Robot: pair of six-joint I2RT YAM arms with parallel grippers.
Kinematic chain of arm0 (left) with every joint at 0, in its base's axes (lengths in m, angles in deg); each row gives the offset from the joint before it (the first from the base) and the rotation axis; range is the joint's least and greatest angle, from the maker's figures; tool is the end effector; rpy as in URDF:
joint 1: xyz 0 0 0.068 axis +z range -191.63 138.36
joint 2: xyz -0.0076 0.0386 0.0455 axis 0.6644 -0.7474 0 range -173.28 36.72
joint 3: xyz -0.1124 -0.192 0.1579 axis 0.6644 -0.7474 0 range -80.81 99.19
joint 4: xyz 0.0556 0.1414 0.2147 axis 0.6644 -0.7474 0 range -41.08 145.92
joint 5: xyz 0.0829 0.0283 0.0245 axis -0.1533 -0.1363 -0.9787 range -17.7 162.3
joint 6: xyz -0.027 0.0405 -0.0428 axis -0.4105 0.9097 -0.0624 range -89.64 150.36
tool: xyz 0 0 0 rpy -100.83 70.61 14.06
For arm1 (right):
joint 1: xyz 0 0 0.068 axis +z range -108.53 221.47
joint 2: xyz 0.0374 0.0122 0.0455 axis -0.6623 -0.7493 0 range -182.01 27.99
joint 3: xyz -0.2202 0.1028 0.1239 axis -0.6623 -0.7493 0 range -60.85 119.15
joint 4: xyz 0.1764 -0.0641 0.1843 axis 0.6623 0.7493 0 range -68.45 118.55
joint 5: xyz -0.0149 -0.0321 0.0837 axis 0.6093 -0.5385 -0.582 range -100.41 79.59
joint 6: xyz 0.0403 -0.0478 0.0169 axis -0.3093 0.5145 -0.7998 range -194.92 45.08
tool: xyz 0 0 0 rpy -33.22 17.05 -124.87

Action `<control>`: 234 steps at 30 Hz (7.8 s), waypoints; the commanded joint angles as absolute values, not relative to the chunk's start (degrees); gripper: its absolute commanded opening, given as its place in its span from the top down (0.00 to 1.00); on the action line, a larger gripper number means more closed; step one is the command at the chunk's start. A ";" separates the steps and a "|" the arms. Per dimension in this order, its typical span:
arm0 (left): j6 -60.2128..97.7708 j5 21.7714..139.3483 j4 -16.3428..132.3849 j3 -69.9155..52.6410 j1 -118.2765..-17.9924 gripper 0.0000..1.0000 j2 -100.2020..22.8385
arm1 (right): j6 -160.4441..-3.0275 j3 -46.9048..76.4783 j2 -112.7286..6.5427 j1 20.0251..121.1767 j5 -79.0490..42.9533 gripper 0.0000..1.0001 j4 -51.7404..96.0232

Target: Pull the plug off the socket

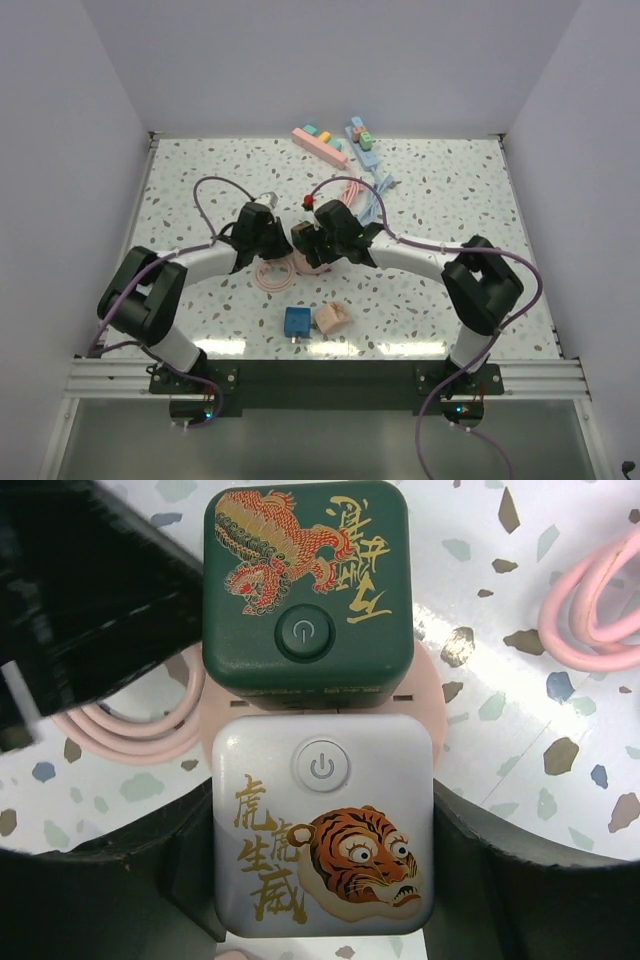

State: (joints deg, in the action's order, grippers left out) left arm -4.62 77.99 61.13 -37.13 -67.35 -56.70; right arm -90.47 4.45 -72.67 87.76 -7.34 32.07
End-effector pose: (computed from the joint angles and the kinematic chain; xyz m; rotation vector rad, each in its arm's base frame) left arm 0.2948 -0.1476 0.1403 -0.1461 2.4294 -0.6194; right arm 0.2724 0.2810 0.1898 -0.6155 2.3380 0.4477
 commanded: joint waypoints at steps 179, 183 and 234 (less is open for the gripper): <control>-13.15 81.80 68.13 -41.34 -63.08 1.00 -48.88 | -140.66 10.61 -83.64 78.74 -24.20 0.99 25.24; -12.53 78.11 66.30 -42.40 -62.91 1.00 -49.67 | -139.97 7.62 -80.22 76.29 -27.63 1.00 24.18; -8.84 74.67 60.75 -32.56 -63.08 1.00 -48.97 | -107.10 16.14 -51.20 72.15 -27.56 1.00 62.06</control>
